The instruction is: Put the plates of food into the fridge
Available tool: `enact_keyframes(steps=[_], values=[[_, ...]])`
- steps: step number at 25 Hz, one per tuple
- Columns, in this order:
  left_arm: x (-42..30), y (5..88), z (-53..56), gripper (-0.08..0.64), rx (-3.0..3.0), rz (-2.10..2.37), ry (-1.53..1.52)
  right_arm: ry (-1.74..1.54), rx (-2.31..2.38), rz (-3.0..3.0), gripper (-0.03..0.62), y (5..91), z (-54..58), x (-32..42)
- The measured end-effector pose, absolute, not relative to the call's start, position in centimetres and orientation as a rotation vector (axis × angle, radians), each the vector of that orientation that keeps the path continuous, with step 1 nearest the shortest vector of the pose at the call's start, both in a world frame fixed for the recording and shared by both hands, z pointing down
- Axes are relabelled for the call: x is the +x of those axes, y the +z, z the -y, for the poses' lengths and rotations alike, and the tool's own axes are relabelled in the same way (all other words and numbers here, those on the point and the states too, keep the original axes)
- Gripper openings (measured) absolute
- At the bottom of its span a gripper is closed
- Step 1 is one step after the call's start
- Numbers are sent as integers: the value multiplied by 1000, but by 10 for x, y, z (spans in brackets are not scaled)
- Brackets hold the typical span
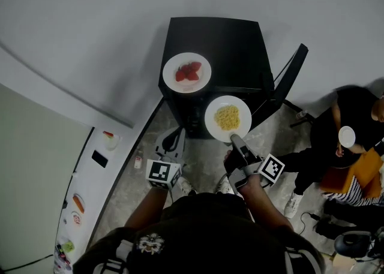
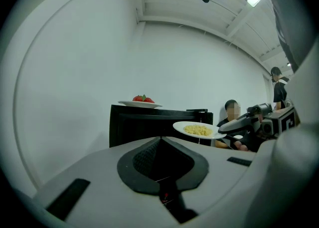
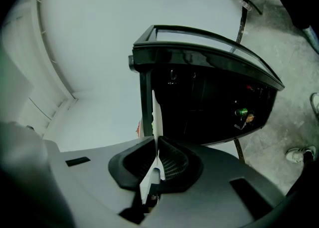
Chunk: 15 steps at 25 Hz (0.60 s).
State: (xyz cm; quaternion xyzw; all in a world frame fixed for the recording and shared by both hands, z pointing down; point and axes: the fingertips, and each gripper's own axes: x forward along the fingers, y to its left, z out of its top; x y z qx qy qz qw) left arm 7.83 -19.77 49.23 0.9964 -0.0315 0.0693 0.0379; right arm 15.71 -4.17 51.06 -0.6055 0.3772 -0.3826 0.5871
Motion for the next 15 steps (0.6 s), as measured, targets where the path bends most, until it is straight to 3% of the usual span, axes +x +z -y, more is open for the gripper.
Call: enact_keyframes(steps=[15], values=[[85, 520, 201, 22, 3044, 59, 290, -889, -1469, -744, 35, 585, 58, 206]])
